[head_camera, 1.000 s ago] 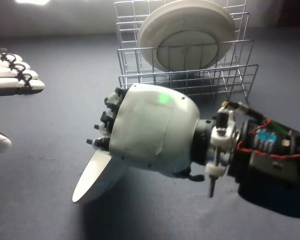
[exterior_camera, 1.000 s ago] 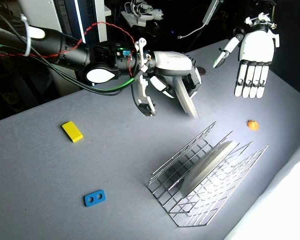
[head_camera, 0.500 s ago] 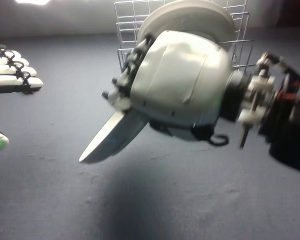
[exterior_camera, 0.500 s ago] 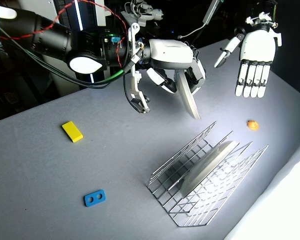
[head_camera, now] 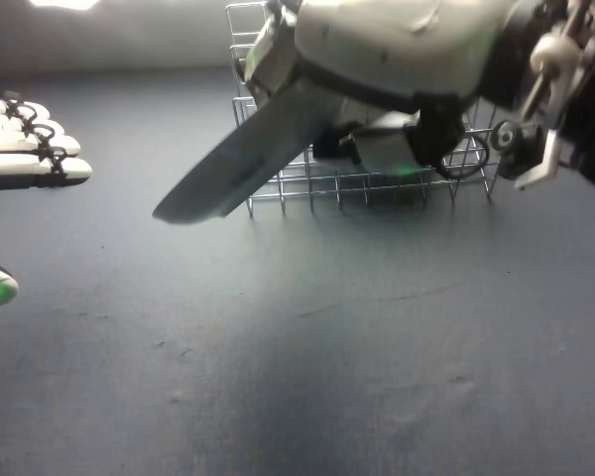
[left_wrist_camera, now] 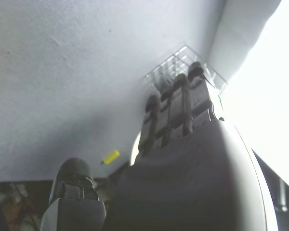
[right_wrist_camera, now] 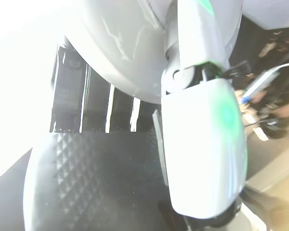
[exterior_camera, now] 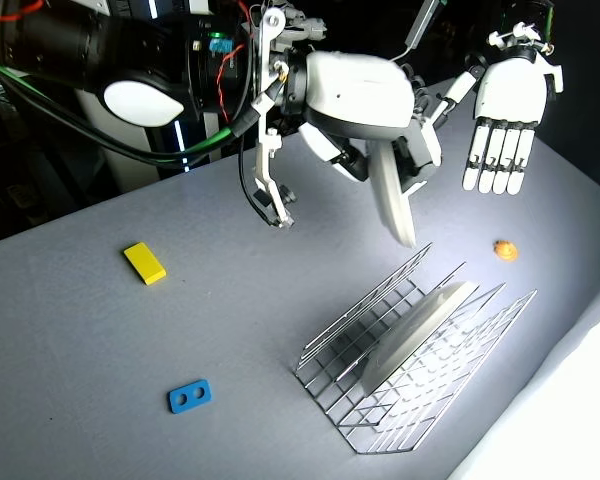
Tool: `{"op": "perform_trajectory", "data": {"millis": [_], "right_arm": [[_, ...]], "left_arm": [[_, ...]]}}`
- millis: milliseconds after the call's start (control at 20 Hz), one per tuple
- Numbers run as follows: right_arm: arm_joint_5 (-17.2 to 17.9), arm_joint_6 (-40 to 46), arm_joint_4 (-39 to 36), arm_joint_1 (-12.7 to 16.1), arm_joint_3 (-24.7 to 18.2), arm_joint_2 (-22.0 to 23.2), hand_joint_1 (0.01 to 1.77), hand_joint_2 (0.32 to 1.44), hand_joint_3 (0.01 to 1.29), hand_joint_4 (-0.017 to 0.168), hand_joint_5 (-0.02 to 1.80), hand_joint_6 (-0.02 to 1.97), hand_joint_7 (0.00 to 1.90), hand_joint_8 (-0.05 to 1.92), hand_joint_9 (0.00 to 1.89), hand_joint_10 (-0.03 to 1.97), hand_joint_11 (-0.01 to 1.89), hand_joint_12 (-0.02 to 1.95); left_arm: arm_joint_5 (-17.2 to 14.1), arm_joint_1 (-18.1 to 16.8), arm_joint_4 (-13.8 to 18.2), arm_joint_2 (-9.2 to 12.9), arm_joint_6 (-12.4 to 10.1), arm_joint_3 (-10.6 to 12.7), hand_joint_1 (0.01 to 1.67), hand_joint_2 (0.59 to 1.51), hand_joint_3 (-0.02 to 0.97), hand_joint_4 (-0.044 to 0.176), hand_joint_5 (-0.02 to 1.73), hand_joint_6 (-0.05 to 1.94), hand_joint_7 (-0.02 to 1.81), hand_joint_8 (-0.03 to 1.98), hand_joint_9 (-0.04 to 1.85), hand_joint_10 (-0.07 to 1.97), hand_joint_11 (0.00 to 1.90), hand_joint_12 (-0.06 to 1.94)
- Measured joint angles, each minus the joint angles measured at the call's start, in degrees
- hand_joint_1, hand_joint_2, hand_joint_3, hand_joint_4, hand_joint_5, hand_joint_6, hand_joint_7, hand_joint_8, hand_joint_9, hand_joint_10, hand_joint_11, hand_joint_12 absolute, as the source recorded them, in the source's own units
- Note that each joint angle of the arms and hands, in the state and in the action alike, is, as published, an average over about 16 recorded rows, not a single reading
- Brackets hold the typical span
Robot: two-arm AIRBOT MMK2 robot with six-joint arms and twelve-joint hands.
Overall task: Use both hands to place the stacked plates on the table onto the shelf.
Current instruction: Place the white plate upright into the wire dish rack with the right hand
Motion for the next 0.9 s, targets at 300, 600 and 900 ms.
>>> {"op": "perform_trajectory", "data": {"millis": [300,600,900], "right_arm": [[-2.95,0.13,7.48,3.53,2.16,0.69,1.31,0.95,0.01,0.006,0.99,0.89,1.05,0.96,1.1,0.71,0.86,1.22],[-4.65,-0.25,14.11,5.17,4.42,0.69,1.3,0.95,0.01,0.006,0.98,0.91,1.06,0.96,1.13,0.64,0.87,1.22],[-5.36,-2.23,22.28,6.15,5.73,0.36,1.3,0.95,0.01,0.007,0.96,0.94,1.05,0.97,1.12,0.67,0.87,1.25]], "left_arm": [[-2.87,-0.51,2.14,0.14,-0.04,0.08,0.01,1.145,0.018,0.002,0.05,0.02,0.02,0.0,0.02,0.01,0.01,0.01],[-10.9,-0.48,5.2,0.75,0.02,0.91,0.01,1.154,0.018,0.002,0.06,0.02,0.03,0.0,0.02,0.01,0.01,0.01],[-21.75,-1.46,7.95,1.85,0.28,1.55,0.01,1.154,0.018,0.002,0.06,0.02,0.04,0.0,0.02,0.01,0.01,0.01]]}}
